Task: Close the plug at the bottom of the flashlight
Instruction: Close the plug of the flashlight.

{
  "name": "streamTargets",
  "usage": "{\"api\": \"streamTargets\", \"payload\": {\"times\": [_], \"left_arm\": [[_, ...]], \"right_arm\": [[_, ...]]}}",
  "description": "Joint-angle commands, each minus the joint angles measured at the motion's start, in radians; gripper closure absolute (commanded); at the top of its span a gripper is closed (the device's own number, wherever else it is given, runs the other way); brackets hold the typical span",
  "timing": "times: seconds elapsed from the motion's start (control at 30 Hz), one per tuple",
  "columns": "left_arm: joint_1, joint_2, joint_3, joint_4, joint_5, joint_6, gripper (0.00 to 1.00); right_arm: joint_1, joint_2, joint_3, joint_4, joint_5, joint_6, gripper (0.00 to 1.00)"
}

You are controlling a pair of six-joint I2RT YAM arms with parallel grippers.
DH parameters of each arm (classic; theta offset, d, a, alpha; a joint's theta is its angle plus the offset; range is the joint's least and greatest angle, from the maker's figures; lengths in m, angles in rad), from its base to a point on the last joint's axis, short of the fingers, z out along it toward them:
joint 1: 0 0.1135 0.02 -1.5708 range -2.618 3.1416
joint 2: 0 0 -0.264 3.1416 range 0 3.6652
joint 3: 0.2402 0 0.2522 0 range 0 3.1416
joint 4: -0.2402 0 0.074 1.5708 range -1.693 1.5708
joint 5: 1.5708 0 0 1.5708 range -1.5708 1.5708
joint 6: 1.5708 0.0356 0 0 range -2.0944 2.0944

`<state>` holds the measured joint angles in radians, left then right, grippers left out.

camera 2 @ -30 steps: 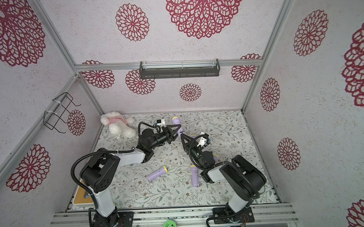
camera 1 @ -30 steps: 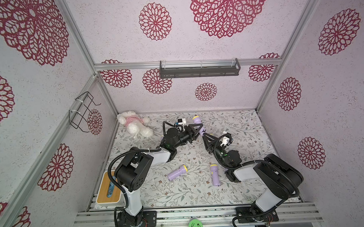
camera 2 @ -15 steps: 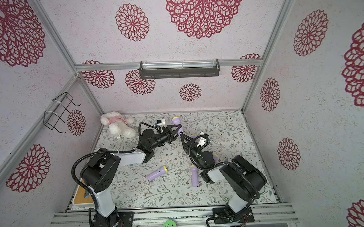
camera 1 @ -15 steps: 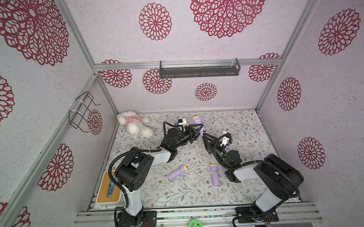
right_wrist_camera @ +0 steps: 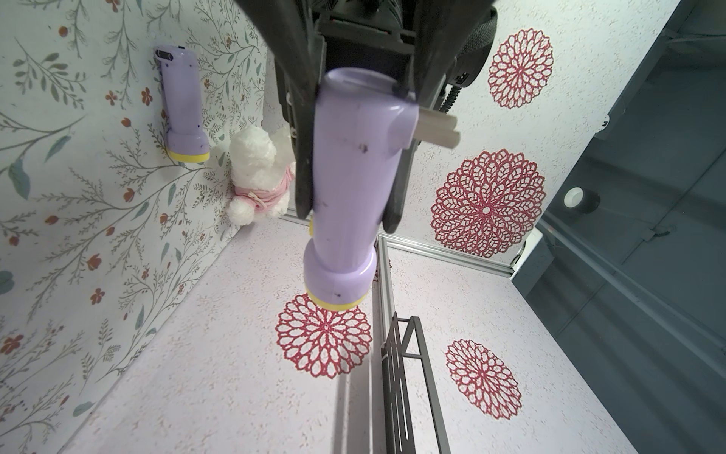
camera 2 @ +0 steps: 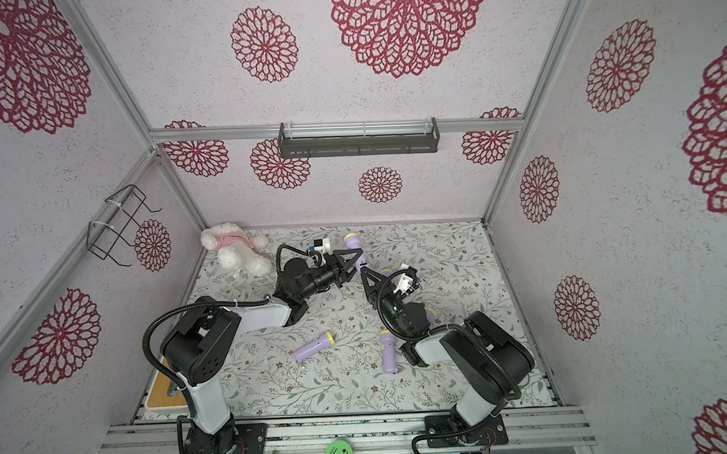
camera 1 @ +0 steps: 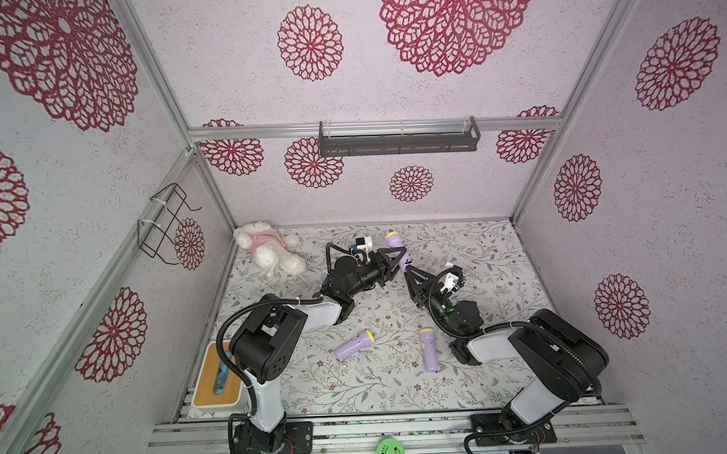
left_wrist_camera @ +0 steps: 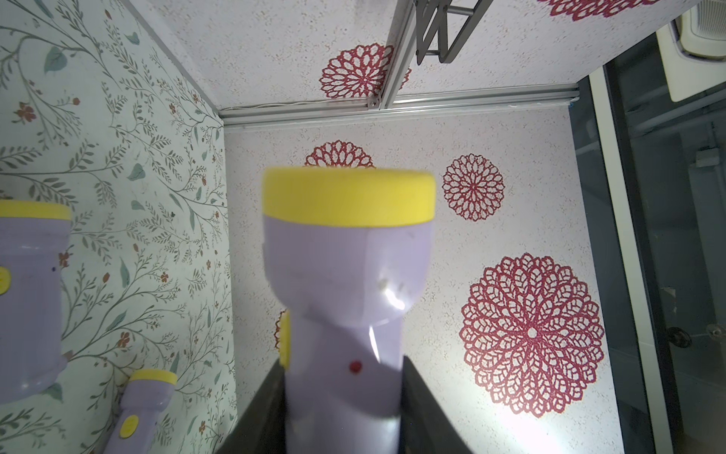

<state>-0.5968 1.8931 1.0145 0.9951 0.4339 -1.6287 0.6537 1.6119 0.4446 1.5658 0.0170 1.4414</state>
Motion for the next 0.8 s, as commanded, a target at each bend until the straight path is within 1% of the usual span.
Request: {"api": "streamTargets", "payload": {"times": [0.0,0.77], "left_arm": [[-0.014,0.006,0.01,0.036,0.018,-0.013,1.0],[-0.019,0.012,0.015,0.046,0.013,-0.018,1.0]], "right_arm": [[0.006,-0.047,0.009,0.122,0.014,-0.004,0.59],[0.015,-0.073,0.005,0.122,0.028,-0.014,0.59]]}}
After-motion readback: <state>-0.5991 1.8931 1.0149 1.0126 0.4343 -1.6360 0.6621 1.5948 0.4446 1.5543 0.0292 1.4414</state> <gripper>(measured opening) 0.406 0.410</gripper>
